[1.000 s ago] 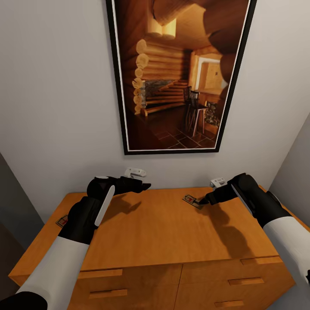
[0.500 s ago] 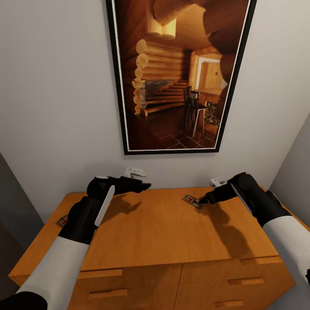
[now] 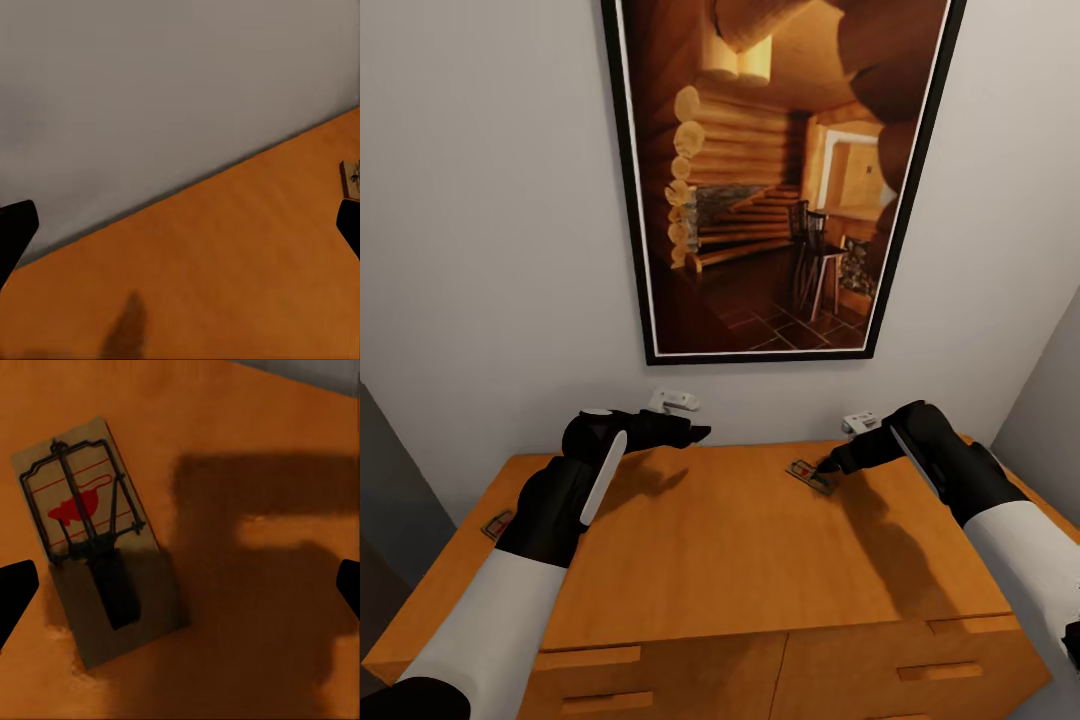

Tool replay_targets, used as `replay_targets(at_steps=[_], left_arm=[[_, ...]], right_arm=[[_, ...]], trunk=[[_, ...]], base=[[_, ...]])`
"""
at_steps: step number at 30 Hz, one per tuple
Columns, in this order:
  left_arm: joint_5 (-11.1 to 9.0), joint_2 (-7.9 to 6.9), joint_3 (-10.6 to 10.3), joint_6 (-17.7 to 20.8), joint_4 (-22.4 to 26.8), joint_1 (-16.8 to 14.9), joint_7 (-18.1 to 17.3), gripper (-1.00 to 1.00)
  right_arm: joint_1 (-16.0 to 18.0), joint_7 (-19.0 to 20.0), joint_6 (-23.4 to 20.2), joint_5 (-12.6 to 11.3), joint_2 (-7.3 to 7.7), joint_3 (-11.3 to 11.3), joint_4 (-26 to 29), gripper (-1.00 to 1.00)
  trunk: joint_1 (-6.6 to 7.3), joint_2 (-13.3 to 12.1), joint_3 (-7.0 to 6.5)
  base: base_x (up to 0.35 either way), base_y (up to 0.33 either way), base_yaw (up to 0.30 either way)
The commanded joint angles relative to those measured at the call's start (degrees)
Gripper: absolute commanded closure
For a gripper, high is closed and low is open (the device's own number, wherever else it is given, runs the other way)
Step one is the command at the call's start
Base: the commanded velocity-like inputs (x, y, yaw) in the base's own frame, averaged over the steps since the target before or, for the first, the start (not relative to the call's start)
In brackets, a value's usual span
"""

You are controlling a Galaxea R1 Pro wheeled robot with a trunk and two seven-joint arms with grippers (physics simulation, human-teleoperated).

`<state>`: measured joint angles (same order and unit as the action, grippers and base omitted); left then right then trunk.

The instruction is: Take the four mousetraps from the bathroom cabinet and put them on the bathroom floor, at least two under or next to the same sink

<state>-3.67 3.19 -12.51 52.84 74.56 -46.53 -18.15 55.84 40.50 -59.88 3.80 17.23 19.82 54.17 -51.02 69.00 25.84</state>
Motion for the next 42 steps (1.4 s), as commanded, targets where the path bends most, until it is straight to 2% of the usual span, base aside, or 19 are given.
replay_targets(at_steps=[1, 8, 42], left_arm=[[-0.38, 0.00, 0.02, 0.35, 0.02, -0.05, 0.13, -1.00], [-0.40, -0.02, 0.02, 0.34, -0.02, -0.05, 0.13, -1.00], [-0.36, -0.03, 0.02, 0.24, -0.03, -0.05, 0.22, -1.00]], right_arm=[[0.06, 0.36, -0.12, 0.43, -0.05, 0.13, 0.06, -1.00], [0.06, 0.14, -0.12, 0.62, -0.99, 0.19, 0.06, -1.00], [0.06, -0.05, -0.12, 1.00, -2.12, 0.51, 0.05, -1.00]], trunk=[[-0.03, 0.04, 0.07], [-0.03, 0.04, 0.07], [-0.03, 0.04, 0.07]], base=[[0.214, 0.000, 0.000], [0.106, 0.000, 0.000], [0.007, 0.000, 0.000]])
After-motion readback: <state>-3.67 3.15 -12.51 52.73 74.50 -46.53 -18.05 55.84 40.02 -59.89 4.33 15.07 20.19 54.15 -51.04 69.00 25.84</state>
